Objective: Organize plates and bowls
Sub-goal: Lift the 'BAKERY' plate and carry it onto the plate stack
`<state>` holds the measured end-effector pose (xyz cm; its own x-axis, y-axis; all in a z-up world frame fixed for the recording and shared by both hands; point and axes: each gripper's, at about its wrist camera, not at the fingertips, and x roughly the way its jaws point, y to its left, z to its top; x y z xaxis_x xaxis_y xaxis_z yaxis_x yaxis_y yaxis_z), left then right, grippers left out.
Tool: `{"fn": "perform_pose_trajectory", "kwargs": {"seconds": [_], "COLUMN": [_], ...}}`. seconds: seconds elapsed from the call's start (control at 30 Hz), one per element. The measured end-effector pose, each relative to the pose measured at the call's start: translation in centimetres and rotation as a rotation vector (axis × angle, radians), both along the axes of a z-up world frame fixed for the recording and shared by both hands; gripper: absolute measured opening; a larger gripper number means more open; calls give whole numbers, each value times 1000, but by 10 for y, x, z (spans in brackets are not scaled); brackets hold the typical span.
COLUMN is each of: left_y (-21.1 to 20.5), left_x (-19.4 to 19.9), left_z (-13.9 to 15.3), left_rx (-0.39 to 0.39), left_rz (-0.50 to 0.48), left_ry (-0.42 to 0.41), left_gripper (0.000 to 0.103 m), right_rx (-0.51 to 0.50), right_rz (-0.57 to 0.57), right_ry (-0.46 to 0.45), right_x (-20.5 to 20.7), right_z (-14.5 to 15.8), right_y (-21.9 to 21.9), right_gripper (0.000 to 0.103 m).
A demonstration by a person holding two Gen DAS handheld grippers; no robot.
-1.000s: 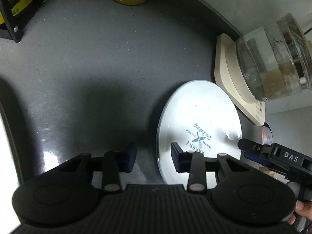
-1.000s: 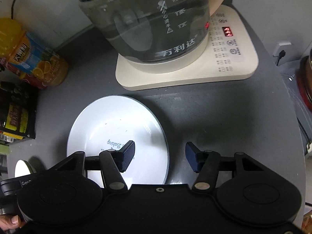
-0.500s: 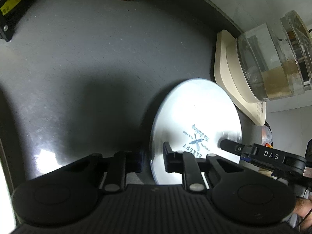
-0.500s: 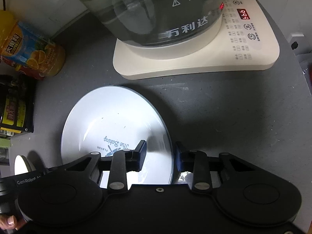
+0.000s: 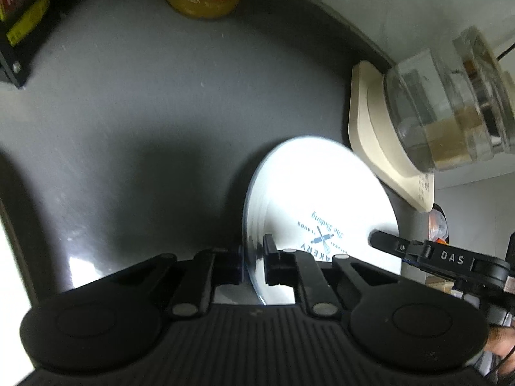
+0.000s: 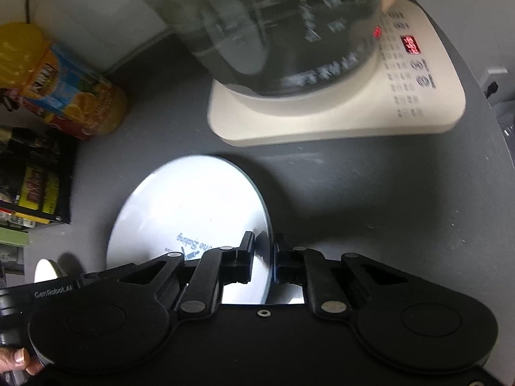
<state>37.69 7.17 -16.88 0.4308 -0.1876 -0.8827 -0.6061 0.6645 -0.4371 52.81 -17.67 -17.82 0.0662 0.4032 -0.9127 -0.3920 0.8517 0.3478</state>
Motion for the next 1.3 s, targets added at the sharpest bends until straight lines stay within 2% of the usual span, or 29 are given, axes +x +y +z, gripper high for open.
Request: {"fn": "perform_pose_trajectory", "kwargs": {"seconds": [0.27, 0.47, 0.97, 1.3], "left_y": [18, 34, 79, 110], "left_x": [-16, -39, -104, -153], "left_z": [19, 29, 53, 60], "left_rx": [43, 44, 66, 76], "left_rz": [22, 48, 92, 116], "left_ry": [-34, -51, -87, -89], "left_gripper": [9, 9, 9, 9], "right_rx": [48, 67, 113, 137], "right_rz": [30, 49, 95, 118], "right_ry": [-49, -64, -95, -96], "right_x": [-11, -28, -87, -132], "right_z": [22, 32, 54, 56], "right_y": [21, 43, 92, 124], "right_gripper": [7, 7, 7, 7]}}
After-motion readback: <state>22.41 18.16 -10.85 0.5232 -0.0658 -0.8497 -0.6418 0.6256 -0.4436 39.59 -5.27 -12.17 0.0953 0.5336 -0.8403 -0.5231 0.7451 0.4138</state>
